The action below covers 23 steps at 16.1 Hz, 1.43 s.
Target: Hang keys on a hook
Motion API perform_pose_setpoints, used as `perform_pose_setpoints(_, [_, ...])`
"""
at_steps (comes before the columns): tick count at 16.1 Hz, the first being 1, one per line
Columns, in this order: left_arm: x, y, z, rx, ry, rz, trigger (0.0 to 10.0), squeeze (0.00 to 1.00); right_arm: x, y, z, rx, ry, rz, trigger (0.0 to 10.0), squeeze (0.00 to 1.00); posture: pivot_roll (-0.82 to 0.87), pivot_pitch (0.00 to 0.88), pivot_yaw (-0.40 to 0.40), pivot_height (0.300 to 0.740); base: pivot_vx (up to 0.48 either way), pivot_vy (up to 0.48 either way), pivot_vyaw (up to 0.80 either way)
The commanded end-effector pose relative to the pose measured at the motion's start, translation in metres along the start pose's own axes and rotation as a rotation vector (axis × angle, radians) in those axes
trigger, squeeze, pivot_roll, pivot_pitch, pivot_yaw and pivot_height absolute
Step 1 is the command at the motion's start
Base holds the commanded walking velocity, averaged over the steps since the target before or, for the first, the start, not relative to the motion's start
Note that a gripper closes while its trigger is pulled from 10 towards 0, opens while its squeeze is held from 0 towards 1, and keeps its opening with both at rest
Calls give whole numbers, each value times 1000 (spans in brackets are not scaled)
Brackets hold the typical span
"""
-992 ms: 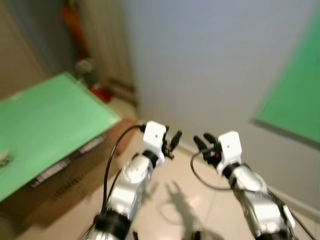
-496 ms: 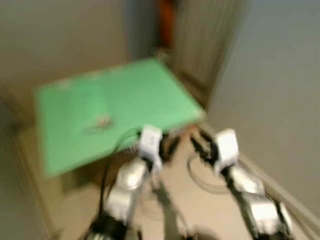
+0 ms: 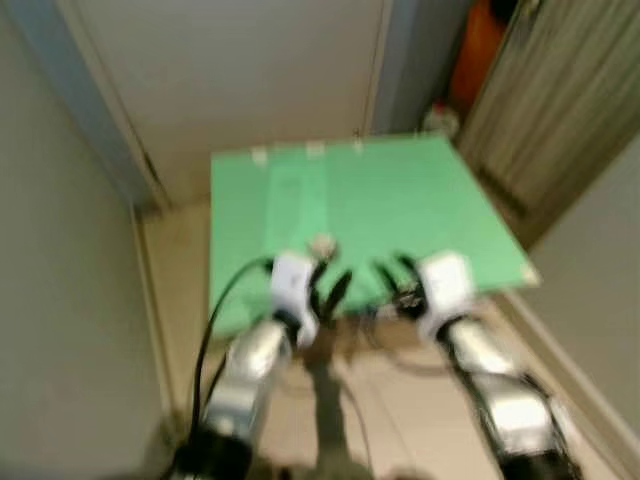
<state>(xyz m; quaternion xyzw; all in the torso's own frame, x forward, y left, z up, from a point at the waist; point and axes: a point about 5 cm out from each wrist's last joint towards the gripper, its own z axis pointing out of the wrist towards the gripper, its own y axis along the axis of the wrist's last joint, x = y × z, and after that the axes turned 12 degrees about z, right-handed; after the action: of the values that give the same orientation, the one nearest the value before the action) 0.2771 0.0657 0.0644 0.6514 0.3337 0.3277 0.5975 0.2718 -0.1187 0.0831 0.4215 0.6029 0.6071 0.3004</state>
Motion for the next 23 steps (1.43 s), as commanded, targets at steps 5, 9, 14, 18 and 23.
perform_pose_setpoints(5, [-12, 7, 8, -25, -40, -5, 10000, 0, -16, -9, -7, 62, -82, -42, 10000, 0, -107, 99, 12, 740, 384, 0, 160])
perform_pose_setpoints(9, [-10, 8, 10, -19, -13, -3, 10000, 0, -9, -10, -7, 85, 30, -95, 10000, 1000, -106, 96, 7, 740, 0, 0, 0])
perform_pose_setpoints(14, [-5, -2, 8, 47, 46, 28, 10000, 0, -3, -29, -3, 243, 147, -332, 10000, 1000, -97, 109, -9, 740, 0, 0, 0])
perform_pose_setpoints(18, [-10, -14, 0, 108, 60, 62, 10000, 0, -14, -47, -1, 350, 80, -415, 10000, 1000, -80, 153, -38, 740, 0, 0, 0])
perform_pose_setpoints(23, [-19, -14, -5, 106, 39, 55, 10000, 0, -52, -28, 8, 218, -276, -63, 10000, 0, -69, 192, -53, 740, 0, 0, 0])
